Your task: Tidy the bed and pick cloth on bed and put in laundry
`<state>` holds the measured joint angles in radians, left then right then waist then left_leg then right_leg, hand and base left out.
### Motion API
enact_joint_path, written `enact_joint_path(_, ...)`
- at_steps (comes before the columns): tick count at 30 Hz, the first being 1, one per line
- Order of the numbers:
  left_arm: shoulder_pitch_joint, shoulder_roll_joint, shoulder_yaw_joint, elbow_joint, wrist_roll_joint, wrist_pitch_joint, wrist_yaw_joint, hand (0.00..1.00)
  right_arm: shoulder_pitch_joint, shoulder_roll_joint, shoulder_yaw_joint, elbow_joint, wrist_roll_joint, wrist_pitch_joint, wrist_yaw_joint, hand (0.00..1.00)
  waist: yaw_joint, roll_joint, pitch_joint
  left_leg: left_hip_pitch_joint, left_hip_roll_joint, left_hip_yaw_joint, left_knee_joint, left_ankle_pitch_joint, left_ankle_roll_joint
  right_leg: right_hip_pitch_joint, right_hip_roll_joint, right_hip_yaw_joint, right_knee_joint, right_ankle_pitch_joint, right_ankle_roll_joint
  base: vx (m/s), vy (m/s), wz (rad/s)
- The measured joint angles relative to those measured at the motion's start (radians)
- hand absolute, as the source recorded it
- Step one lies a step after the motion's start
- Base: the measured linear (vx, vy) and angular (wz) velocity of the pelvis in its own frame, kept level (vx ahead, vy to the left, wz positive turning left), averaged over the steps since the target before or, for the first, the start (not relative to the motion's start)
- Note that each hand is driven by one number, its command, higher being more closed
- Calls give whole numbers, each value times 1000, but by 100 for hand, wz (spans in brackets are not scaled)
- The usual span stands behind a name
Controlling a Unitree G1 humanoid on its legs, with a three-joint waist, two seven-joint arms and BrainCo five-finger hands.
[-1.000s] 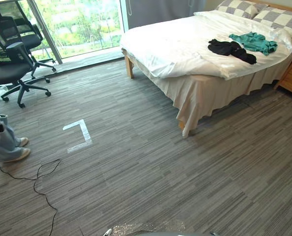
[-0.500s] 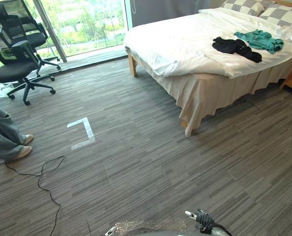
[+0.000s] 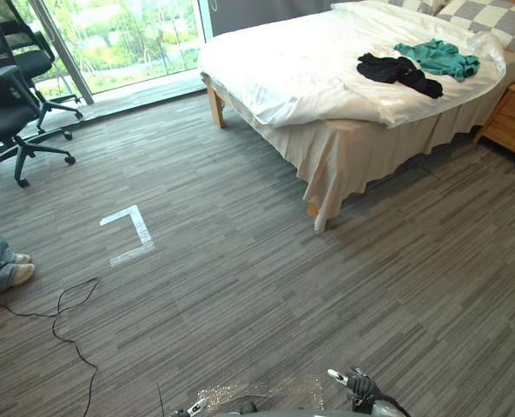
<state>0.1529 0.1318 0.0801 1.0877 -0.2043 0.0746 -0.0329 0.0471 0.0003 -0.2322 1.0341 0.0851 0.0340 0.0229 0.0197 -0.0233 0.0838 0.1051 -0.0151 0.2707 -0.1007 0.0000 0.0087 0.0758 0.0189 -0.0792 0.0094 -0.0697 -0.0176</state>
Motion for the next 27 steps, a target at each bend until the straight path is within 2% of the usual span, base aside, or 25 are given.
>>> enact_joint_path(3,-8,3,0,-1,1,-6,-11,0,-4,2,-3,-3,0,15,2,0,0,-6,6,6,4,44,5,-1,-1,-15,-1,1,34,-12,19,37,-13,-18)
enact_joint_path(6,-24,4,0,-2,-1,3,-10,0,-22,3,2,-19,3,13,4,0,1,4,35,27,27,104,7,-11,-16,-103,2,-22,227,-55,83,-23,8,-40)
enact_joint_path(7,-31,6,2,-4,-1,5,-9,0,-24,7,1,-41,4,12,5,0,0,4,58,43,39,137,7,-26,-1,-146,-2,-62,328,-72,104,-73,32,-46)
enact_joint_path(8,-36,12,9,-8,-1,9,-9,0,-28,14,-3,-46,5,10,6,0,1,-12,76,55,42,162,12,-35,13,-181,-24,-104,403,-104,98,-108,34,-58)
enact_joint_path(9,-37,23,23,-11,0,14,-8,0,-30,18,-9,-45,5,11,8,0,6,-25,94,57,37,187,39,-53,1,-199,-71,-159,464,-126,71,-90,15,-76)
enact_joint_path(10,-41,30,47,-18,1,23,-8,0,-30,31,-34,-39,7,10,14,0,19,-51,106,67,41,210,84,-83,-7,-203,-127,-203,469,-128,64,-68,-27,-85)
enact_joint_path(11,-47,36,49,-18,5,27,-8,0,-29,36,-47,-35,18,11,19,0,25,-61,109,65,52,228,123,-110,-10,-199,-149,-211,433,-126,61,-20,-99,-82)
enact_joint_path(12,-49,38,49,-17,10,29,-8,0,-28,36,-58,-37,28,11,24,0,24,-61,113,57,70,236,161,-140,-16,-200,-160,-211,389,-125,62,18,-172,-65)
enact_joint_path(13,-62,34,49,-13,24,33,-8,0,-32,30,-86,-43,47,9,28,0,19,-45,131,56,109,249,206,-179,-28,-205,-160,-215,340,-122,64,28,-169,-47)
enact_joint_path(14,-70,29,49,-12,29,35,-8,0,-35,23,-94,-46,57,8,28,0,18,-32,144,58,132,252,222,-189,-36,-211,-159,-223,327,-117,67,45,-163,-37)
enact_joint_path(15,-95,17,49,-4,43,35,-7,0,-33,11,-111,-49,77,7,25,0,17,-3,164,61,189,262,242,-199,-52,-253,-159,-249,295,-76,68,52,-125,-23)
enact_joint_path(16,-100,14,50,-2,46,33,-8,0,-31,3,-114,-49,84,8,22,0,17,5,169,65,209,269,242,-203,-62,-276,-162,-254,283,-49,66,132,-179,-33)
enact_joint_path(17,-103,6,67,2,48,28,-8,0,-21,-7,-114,-51,83,10,22,0,18,14,175,79,241,283,242,-206,-82,-326,-170,-252,254,6,67,166,-166,-31)
enact_joint_path(18,-102,2,84,4,48,27,-8,0,-10,-7,-118,-54,87,10,23,0,18,14,176,90,254,291,241,-209,-104,-345,-179,-252,238,36,77,328,-289,-45)
enact_joint_path(19,-101,1,107,5,48,26,-7,0,4,1,-123,-80,92,10,26,0,20,4,179,128,271,310,241,-217,-142,-367,-199,-250,207,78,90,297,-272,-38)
enact_joint_path(20,-103,3,127,7,48,24,-6,0,7,7,-123,-83,90,9,27,0,18,-7,177,169,283,318,243,-233,-175,-372,-228,-251,206,93,81,421,-386,-25)
enact_joint_path(21,-112,3,129,7,48,18,-6,0,18,11,-124,-95,90,6,31,0,17,-13,173,201,294,316,244,-241,-185,-377,-257,-260,249,99,73,333,-315,1)
enact_joint_path(22,-125,-8,129,6,48,11,-7,0,21,7,-136,-110,90,6,45,0,14,6,170,223,323,309,240,-250,-184,-390,-260,-280,336,139,42,586,-463,24)
enact_joint_path(23,-132,-49,137,5,48,2,-11,0,15,-8,-145,-118,81,2,44,0,-1,38,136,237,366,290,249,-240,-85,-419,-226,-306,452,18,17,535,-375,8)
enact_joint_path(24,-140,-63,158,3,49,-2,-12,0,10,-8,-145,-109,71,-2,40,0,6,36,128,223,383,276,293,-196,-59,-432,-214,-302,485,-18,0,665,-475,-19)
enact_joint_path(26,-146,-116,209,-32,39,-24,-28,0,8,-9,-154,-95,42,-18,37,0,-4,59,111,123,472,154,540,11,-53,-374,-139,-299,468,-93,-32,641,-443,-54)
enact_joint_path(27,-149,-121,207,-32,33,-31,-29,0,3,-11,-154,-82,30,-27,37,0,-8,65,110,83,474,98,645,13,-84,-344,-116,-289,442,-101,-46,674,-363,-56)
